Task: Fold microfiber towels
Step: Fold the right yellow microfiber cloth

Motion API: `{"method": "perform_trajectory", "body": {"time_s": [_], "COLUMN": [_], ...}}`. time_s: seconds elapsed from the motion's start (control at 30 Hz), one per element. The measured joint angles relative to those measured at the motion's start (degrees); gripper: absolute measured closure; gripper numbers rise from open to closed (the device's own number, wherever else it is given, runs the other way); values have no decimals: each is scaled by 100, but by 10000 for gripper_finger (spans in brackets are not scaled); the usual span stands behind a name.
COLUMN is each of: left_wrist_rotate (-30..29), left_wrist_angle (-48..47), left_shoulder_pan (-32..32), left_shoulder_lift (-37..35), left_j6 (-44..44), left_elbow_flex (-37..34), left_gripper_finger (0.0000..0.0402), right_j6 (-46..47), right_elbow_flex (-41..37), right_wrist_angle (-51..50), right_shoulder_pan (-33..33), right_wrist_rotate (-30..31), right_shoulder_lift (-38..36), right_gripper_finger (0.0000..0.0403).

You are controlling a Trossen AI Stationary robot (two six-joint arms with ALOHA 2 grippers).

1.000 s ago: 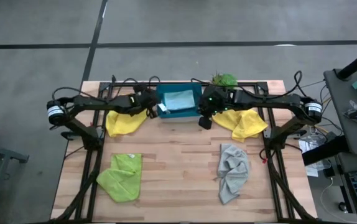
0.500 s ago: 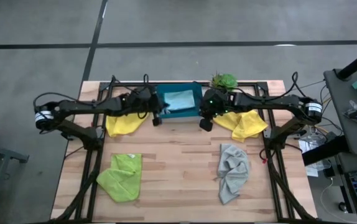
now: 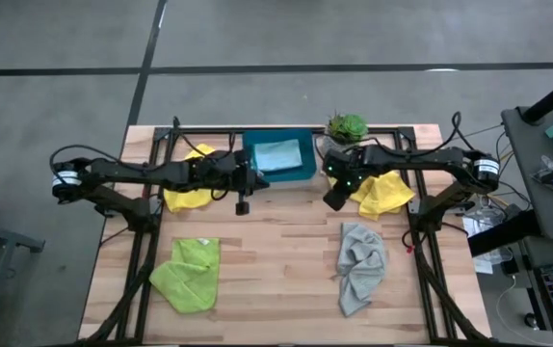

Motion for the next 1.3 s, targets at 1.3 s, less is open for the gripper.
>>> {"method": "perform_trajectory", "body": {"time_s": [1.3], "left_wrist_rotate": [-1292], "left_wrist_angle": [2158], "left_shoulder_pan": [-2382], "left_shoulder_lift": [-105], "left_j6": [-546], "left_elbow_flex": [57], "left_gripper_finger": [402], "right_j6": [805], "right_elbow_flex": [-954], "right_wrist_angle": [1981], "right_shoulder_pan": [-417], "right_wrist_rotate": [1218], "right_shoulder_lift": [350], "right_gripper_finger": [261]}}
